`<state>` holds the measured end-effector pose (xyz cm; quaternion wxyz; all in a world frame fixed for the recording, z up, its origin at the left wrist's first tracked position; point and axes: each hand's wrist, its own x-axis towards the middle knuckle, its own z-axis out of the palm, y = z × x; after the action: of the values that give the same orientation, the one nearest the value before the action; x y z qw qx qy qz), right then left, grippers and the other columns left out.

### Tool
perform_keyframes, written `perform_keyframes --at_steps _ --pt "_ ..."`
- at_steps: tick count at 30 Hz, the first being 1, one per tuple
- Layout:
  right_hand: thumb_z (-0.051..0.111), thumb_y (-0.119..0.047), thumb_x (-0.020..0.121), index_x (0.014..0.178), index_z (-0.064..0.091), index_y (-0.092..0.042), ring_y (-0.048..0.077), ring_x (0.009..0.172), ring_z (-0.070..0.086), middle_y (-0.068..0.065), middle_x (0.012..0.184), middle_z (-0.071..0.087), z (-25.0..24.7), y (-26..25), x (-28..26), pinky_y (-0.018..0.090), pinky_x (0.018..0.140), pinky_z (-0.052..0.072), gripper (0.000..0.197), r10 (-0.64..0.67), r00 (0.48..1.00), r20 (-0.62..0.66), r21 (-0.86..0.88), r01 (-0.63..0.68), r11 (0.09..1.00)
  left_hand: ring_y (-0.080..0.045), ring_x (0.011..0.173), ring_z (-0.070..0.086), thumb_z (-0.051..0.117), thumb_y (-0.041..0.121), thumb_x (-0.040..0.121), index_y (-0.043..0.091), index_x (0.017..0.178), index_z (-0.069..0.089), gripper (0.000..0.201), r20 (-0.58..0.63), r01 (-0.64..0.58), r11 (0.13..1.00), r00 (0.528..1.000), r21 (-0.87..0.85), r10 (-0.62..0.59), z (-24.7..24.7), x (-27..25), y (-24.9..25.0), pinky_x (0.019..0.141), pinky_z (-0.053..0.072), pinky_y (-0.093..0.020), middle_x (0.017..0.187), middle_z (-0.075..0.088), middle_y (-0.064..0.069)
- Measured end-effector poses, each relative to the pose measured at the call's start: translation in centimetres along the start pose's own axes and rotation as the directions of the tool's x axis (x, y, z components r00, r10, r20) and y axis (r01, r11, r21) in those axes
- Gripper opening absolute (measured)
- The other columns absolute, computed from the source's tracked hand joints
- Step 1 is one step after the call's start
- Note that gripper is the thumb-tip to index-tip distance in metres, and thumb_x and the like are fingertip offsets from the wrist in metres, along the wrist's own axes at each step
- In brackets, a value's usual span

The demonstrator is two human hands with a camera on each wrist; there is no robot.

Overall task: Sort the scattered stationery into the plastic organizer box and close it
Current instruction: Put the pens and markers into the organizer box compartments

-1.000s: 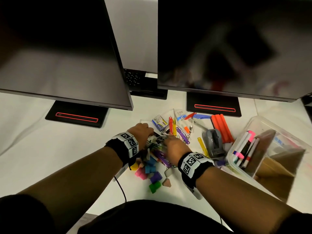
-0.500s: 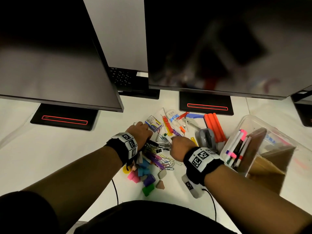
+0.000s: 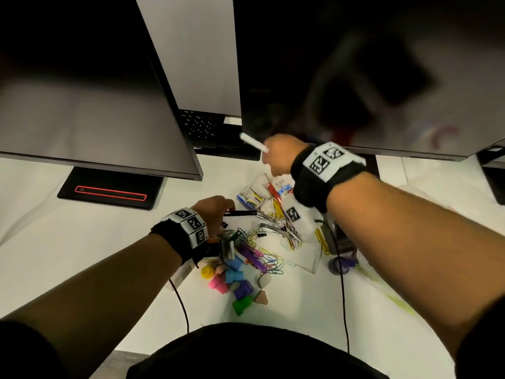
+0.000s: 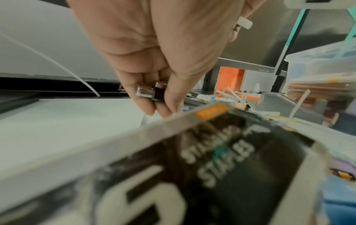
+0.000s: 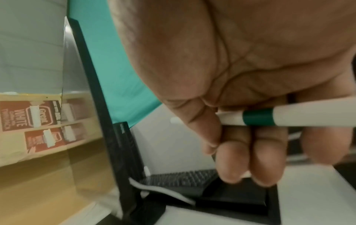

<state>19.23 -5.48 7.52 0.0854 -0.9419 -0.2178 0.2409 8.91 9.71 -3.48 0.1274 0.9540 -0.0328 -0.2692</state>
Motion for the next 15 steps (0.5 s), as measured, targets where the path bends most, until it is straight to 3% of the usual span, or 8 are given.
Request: perform_keyframes --at_steps 2,3,5,6,8,10,13,15 --pt "0.052 -0.001 0.087 0.114 0.06 0.001 0.031 0.086 0.064 0.017 0.099 0.065 -1.6 -0.6 0.5 0.031 0.066 0.051 0.029 -0.015 0.999 -0.032 0.04 0.016 0.999 -0.029 0.106 0.054 0.056 0.008 0.085 0.011 0.118 0.053 0.033 -0.033 -0.021 1.0 0.999 0.017 0.022 0.2 -0.3 -0.6 0.087 0.042 -0.031 0.115 0.054 -0.013" --pt "0.05 -0.002 0.088 0.114 0.06 0.001 0.03 0.082 0.064 0.018 0.097 0.065 -1.8 -0.9 0.3 0.032 0.065 0.051 0.028 -0.021 0.999 -0.035 0.073 0.024 0.997 -0.03 0.104 0.055 0.054 0.006 0.085 0.009 0.111 0.056 0.026 -0.039 -0.017 0.999 0.999 0.038 0.018 0.2 -0.4 -0.9 0.085 0.042 -0.03 0.109 0.054 -0.013" --pt "0.047 -0.008 0.091 0.112 0.062 0.002 0.028 0.073 0.06 0.018 0.093 0.063 -0.7 -1.2 -0.7 0.026 0.056 0.044 0.028 -0.043 0.999 -0.018 0.056 0.044 0.997 -0.031 0.102 0.056 0.052 0.006 0.086 0.009 0.097 0.058 0.013 -0.009 0.017 0.996 1.0 0.084 -0.016 0.1 -0.5 -1.2 0.084 0.043 -0.031 0.102 0.054 -0.013" --pt "0.048 -0.012 0.091 0.111 0.063 0.002 0.028 0.077 0.06 0.018 0.096 0.064 0.7 -1.1 -1.1 0.024 0.056 0.04 0.029 -0.049 0.998 0.036 0.016 0.048 0.999 -0.031 0.103 0.056 0.052 0.007 0.086 0.01 0.094 0.059 0.011 0.024 0.022 0.994 0.999 0.107 -0.024 -0.1 -0.5 -1.3 0.086 0.044 -0.032 0.104 0.055 -0.014" --pt "0.05 -0.018 0.091 0.108 0.064 0.003 0.029 0.086 0.061 0.015 0.091 0.065 4.5 -0.8 -2.1 0.022 0.056 0.037 0.031 -0.044 0.978 0.202 -0.074 0.06 0.995 -0.032 0.106 0.056 0.054 0.014 0.085 0.008 0.101 0.061 0.019 0.079 -0.013 0.99 0.997 0.137 0.002 -0.3 -0.6 -1.7 0.091 0.046 -0.036 0.11 0.058 -0.015" --pt "0.057 -0.02 0.087 0.105 0.065 0.003 0.024 0.077 0.056 0.011 0.082 0.062 8.3 -0.5 -2.8 0.02 0.049 0.034 0.03 -0.02 0.949 0.313 -0.074 0.045 0.996 -0.032 0.109 0.056 0.056 0.025 0.087 0.012 0.11 0.062 0.028 0.108 -0.06 0.987 0.993 0.15 0.044 -0.1 -0.7 -2.0 0.095 0.045 -0.037 0.112 0.059 -0.015" --pt "0.064 -0.023 0.082 0.107 0.064 0.0 0.023 0.075 0.054 0.011 0.088 0.062 12.0 -0.5 -3.4 0.017 0.047 0.033 0.034 0.01 0.949 0.314 -0.036 0.002 0.999 -0.029 0.11 0.056 0.06 0.033 0.085 0.019 0.114 0.062 0.033 0.121 -0.083 0.989 0.99 0.121 0.069 0.3 -0.7 -2.2 0.095 0.044 -0.034 0.113 0.06 -0.01" --pt "0.068 -0.029 0.08 0.109 0.063 -0.002 0.026 0.081 0.058 0.013 0.095 0.063 13.4 -0.4 -3.7 0.02 0.053 0.04 0.04 0.016 0.958 0.286 -0.003 -0.016 1.0 -0.028 0.109 0.056 0.063 0.034 0.082 0.02 0.116 0.058 0.037 0.123 -0.084 0.991 0.99 0.101 0.071 0.6 -0.6 -2.2 0.093 0.042 -0.033 0.114 0.058 -0.009"
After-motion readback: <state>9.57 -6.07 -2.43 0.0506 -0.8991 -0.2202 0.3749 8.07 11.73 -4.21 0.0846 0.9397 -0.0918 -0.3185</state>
